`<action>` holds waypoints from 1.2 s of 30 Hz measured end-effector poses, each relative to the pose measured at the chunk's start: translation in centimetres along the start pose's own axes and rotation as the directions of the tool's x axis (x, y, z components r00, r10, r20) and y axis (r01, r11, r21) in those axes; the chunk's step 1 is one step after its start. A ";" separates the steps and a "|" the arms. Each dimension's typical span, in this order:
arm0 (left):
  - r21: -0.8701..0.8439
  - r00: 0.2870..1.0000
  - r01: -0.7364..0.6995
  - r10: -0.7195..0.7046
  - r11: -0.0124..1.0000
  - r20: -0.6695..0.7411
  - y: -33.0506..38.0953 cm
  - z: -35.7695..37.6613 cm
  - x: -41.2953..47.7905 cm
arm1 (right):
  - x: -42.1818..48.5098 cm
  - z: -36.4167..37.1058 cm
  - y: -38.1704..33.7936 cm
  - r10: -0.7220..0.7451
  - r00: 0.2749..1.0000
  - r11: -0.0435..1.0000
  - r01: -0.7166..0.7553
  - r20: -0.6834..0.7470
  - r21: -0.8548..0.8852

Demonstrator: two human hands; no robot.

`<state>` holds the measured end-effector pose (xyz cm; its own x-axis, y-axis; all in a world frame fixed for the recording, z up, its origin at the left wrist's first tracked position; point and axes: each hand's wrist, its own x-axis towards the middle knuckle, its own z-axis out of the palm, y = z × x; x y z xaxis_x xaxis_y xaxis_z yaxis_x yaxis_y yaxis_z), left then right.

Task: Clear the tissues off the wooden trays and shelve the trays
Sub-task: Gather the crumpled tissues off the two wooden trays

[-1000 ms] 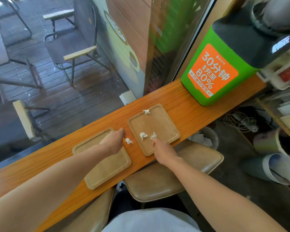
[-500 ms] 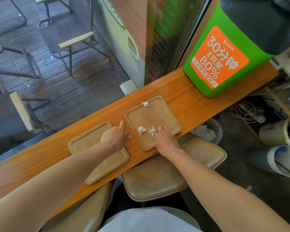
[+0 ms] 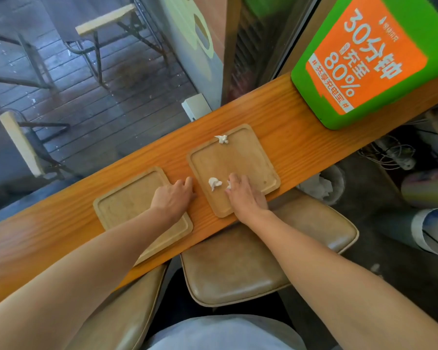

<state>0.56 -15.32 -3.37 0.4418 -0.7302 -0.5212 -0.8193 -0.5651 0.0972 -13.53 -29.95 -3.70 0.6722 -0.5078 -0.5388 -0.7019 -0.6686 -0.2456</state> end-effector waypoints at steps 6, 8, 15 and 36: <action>0.017 0.997 -0.040 0.039 0.999 0.063 -0.2 -0.7 0.3 | 0.2 -0.6 0.1 0.026 1.000 0.998 -0.026 0.005 0.063; 0.028 0.998 -0.026 0.024 0.999 0.066 -0.4 -0.9 0.2 | 0.1 -1.0 0.3 0.033 0.999 0.996 -0.034 0.018 0.085; 0.150 0.991 -0.090 0.073 0.985 0.112 -0.6 -1.0 0.5 | -0.3 -2.0 0.5 0.038 0.997 0.991 -0.045 0.062 0.124; -0.236 0.976 -0.044 0.092 0.971 0.197 0.9 -2.4 -0.5 | -2.3 -3.3 0.5 -0.015 0.990 1.000 0.016 0.138 -0.008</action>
<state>0.54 -16.39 -1.02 0.2842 -0.6889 -0.6668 -0.7285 -0.6073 0.3169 -14.68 -30.94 0.09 0.6435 -0.4178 -0.6414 -0.6891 -0.6809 -0.2479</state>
